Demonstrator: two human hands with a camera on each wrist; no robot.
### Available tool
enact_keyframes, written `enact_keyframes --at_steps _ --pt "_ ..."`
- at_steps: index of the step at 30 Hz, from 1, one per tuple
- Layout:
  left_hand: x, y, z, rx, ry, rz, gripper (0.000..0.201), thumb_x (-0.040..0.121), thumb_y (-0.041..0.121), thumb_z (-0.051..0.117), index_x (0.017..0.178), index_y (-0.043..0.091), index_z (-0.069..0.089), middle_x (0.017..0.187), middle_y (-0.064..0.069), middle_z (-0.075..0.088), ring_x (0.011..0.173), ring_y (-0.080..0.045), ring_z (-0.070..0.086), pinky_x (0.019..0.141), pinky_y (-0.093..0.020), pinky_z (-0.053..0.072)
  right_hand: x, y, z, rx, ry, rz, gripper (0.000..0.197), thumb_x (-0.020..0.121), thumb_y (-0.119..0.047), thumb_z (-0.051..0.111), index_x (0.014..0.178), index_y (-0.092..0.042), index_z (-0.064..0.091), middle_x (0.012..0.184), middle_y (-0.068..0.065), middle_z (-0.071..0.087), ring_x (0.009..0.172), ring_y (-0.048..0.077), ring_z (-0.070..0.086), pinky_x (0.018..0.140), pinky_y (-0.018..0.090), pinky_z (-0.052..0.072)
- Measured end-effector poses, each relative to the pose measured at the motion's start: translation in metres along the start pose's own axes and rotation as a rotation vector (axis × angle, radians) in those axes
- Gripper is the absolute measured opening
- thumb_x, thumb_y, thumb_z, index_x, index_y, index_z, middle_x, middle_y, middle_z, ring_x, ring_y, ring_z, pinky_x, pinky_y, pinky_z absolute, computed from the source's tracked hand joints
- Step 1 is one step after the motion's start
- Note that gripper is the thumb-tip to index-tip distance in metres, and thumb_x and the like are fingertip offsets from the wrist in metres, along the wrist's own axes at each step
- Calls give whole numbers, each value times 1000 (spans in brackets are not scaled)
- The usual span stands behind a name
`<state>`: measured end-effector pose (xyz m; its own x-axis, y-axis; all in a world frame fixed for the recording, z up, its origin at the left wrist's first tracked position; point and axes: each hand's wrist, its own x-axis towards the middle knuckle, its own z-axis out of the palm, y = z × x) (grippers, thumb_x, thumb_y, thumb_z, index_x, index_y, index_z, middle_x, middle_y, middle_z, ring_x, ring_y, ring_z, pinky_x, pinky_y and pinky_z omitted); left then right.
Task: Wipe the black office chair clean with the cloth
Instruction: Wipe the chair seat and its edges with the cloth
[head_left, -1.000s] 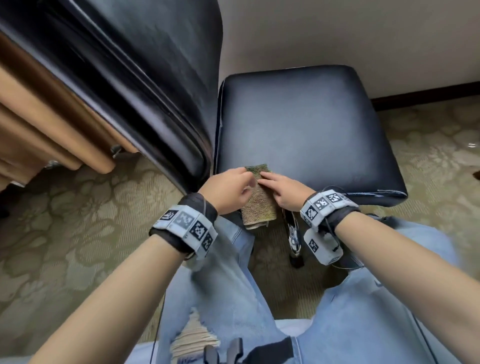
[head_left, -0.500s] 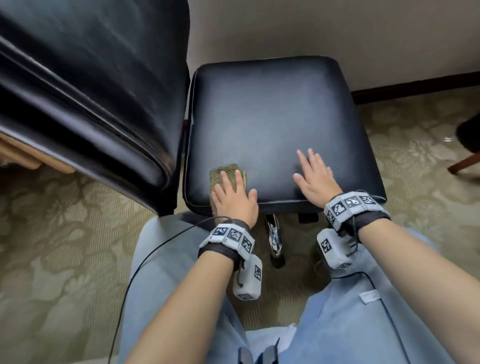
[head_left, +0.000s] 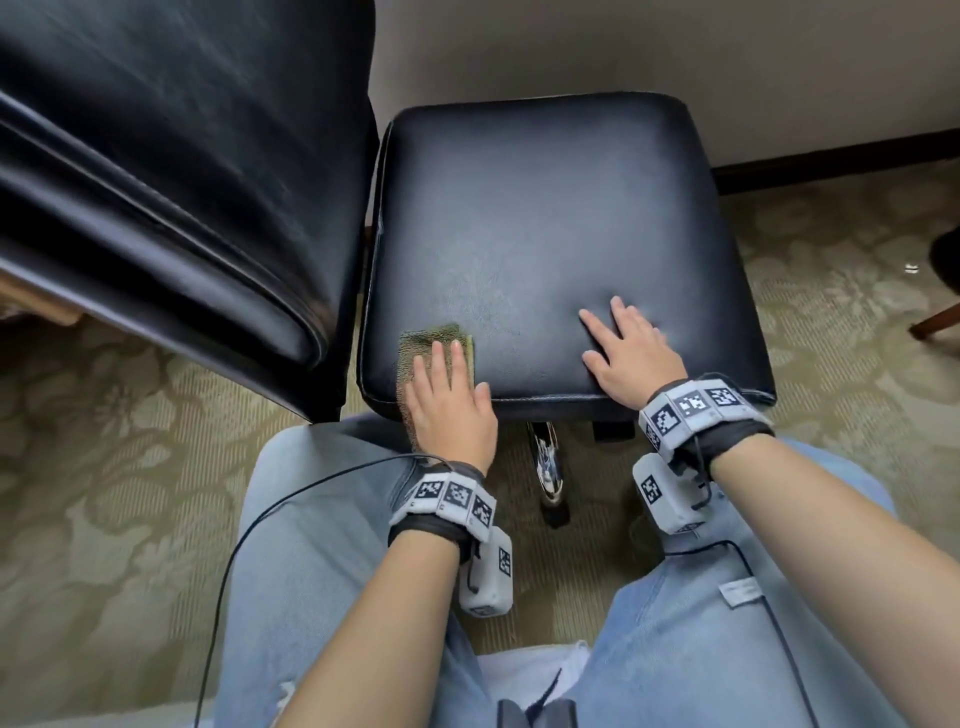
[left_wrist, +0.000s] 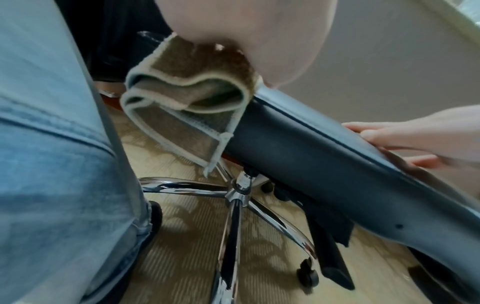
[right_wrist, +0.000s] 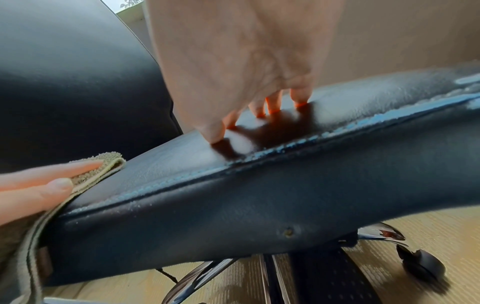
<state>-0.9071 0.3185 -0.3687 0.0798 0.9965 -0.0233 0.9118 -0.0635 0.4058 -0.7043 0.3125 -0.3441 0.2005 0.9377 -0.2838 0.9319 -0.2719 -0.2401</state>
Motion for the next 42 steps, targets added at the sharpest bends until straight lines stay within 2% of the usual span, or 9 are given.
enact_keyframes --at_steps 4,10,15,21,24,27,30,35,42 --pt "7 -14 0 38 30 -31 49 98 32 36 146 26 29 156 -6 18 143 -32 13 111 -54 13 1 -1 -2 -4 -15 -2 53 98 -37 36 147 -32 17 157 6 4 143 23 8 116 40 12" --pt "9 -19 2 -63 91 -343 53 98 30 40 147 34 22 158 -8 5 142 -37 6 110 -56 14 0 0 -2 15 -24 1 54 97 -38 37 147 -34 16 157 5 3 144 22 7 116 39 12" --pt "-14 3 17 -49 156 -224 55 86 16 60 139 17 45 149 -22 29 132 -52 27 103 -60 28 -2 -2 0 -1 -1 2 53 98 -36 35 148 -32 16 157 6 3 143 23 8 115 40 11" --pt "-6 17 18 -385 151 -384 54 94 17 47 145 13 31 156 -18 3 140 -46 -7 114 -45 -5 -1 0 -5 23 -45 13 54 98 -39 36 147 -36 15 158 3 2 144 20 6 114 40 14" --pt "0 4 10 -442 168 -398 55 93 22 45 144 13 30 156 -16 3 141 -44 -5 115 -50 3 -2 0 -3 20 -23 11 54 98 -39 37 147 -36 16 157 2 2 143 20 7 113 40 15" --pt "-14 1 8 -305 104 -338 64 91 22 52 148 17 23 157 -15 1 142 -38 0 111 -52 16 -2 -1 -1 20 -7 8 53 98 -38 36 147 -35 16 157 4 3 143 22 7 114 40 15" --pt "-16 15 6 -309 93 -447 64 93 29 47 149 23 18 156 -15 0 138 -38 9 108 -56 25 0 0 0 23 -10 7 54 97 -38 37 147 -35 17 157 5 3 143 23 8 115 40 14" --pt "4 41 0 -537 -5 -652 63 98 36 36 150 30 0 153 -11 -25 137 -48 -16 112 -52 5 1 1 0 28 -12 -1 54 97 -38 37 147 -35 17 157 5 3 143 23 8 116 40 13" --pt "8 7 4 -586 158 -600 59 98 26 38 150 29 9 156 -10 -15 140 -42 -7 114 -46 5 1 6 2 81 -9 -1 54 96 -41 41 145 -39 19 157 0 5 144 19 8 113 38 18"
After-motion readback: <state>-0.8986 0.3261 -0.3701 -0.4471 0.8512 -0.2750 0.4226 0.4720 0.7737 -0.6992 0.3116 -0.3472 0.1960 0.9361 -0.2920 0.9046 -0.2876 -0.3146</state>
